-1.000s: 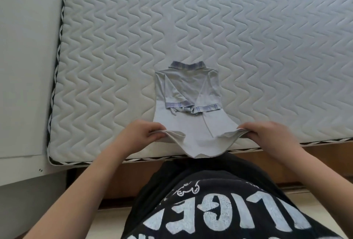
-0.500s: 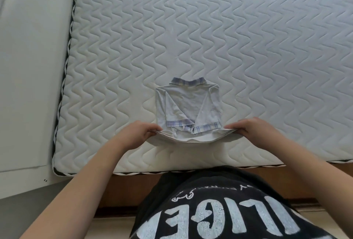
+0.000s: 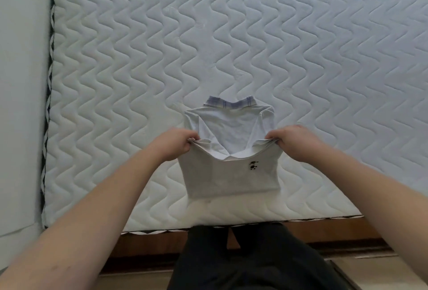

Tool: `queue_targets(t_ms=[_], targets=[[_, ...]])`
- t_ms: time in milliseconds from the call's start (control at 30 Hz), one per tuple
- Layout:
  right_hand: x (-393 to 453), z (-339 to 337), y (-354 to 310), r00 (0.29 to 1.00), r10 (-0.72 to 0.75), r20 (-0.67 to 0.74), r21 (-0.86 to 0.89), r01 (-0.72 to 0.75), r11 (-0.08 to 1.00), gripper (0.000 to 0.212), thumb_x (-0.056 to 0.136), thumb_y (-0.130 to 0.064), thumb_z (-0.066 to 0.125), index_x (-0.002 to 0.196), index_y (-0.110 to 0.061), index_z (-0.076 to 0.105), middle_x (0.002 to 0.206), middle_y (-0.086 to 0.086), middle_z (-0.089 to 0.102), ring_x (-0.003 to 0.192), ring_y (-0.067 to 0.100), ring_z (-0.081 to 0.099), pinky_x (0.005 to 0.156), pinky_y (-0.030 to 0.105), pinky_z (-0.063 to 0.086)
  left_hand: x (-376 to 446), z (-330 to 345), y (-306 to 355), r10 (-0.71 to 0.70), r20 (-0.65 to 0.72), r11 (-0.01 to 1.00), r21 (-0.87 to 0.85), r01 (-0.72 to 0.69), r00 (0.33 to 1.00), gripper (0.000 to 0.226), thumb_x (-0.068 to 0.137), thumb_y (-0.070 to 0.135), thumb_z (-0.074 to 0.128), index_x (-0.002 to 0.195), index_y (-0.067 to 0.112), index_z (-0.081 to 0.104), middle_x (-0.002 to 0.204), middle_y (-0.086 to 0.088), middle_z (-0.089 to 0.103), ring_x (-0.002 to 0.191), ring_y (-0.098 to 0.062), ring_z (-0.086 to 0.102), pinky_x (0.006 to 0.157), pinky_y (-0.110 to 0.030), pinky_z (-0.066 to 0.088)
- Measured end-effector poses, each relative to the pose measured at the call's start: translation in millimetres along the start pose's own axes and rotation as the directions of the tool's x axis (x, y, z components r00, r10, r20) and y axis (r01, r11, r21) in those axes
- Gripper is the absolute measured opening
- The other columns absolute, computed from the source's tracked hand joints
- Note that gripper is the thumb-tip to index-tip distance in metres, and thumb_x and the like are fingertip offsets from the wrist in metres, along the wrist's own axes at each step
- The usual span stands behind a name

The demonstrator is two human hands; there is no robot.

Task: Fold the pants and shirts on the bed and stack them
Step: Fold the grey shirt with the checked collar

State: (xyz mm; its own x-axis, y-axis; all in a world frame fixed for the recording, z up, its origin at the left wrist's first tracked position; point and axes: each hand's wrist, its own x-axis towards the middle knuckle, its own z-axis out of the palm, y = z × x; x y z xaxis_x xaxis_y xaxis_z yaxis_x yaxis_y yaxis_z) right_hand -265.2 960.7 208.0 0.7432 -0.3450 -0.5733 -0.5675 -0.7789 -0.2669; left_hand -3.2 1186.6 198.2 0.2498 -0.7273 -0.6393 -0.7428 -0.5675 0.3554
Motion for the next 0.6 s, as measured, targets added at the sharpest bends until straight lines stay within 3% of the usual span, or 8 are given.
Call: queue_targets(t_ms=[167,300,500,600], targets=[[52.1,14.9,19.5,0.994,0.099,-0.035,0.06,-0.097,0.993,0.042,0.098,-0.01,0.04,0.124,-0.034,0.063,0.125,0.002,0.066,0.116,0.027,0.055,0.097,0.033,0.033,66.7,-4.0,-12.3,-0.002,-0.033,0.999,-0.039,0.001,0.999,0.04,0.09,0.009,0.052,0.123,0.026,0.066,0.121,-0.004,0.067,0.111,-0.028,0.059,0.081,-0.026,0.039],[91.9,21.2,33.9,0.988,0.151,-0.034,0.087,-0.148,0.985,0.036,0.095,-0.016,0.045,0.12,-0.031,0.065,0.123,0.001,0.066,0.117,0.026,0.055,0.098,0.036,0.036,108.5,-3.1,-22.5,-0.022,-0.028,0.999,-0.036,0.021,0.999,0.038,0.091,0.009,0.053,0.125,0.02,0.065,0.119,-0.01,0.068,0.112,-0.031,0.06,0.09,-0.032,0.046],[154.6,36.5,55.5,0.988,0.137,-0.066,0.118,-0.129,0.985,0.023,0.092,-0.041,0.059,0.109,-0.029,0.069,0.108,0.002,0.071,0.112,0.027,0.058,0.097,0.038,0.039,160.7,14.7,-49.7,-0.079,-0.06,0.997,-0.029,0.078,0.995,0.033,0.091,0.013,0.057,0.123,0.017,0.064,0.116,-0.011,0.068,0.111,-0.03,0.059,0.084,-0.028,0.041],[178.8,47.5,66.4,0.98,0.153,-0.126,0.177,-0.129,0.976,0.024,0.091,-0.042,0.064,0.107,-0.027,0.072,0.105,0.005,0.072,0.107,0.029,0.061,0.089,0.037,0.042,182.0,26.5,-60.3,-0.081,-0.063,0.996,-0.039,0.079,0.995,0.029,0.091,0.013,0.056,0.118,0.017,0.066,0.114,-0.011,0.069,0.109,-0.031,0.06,0.083,-0.031,0.043]])
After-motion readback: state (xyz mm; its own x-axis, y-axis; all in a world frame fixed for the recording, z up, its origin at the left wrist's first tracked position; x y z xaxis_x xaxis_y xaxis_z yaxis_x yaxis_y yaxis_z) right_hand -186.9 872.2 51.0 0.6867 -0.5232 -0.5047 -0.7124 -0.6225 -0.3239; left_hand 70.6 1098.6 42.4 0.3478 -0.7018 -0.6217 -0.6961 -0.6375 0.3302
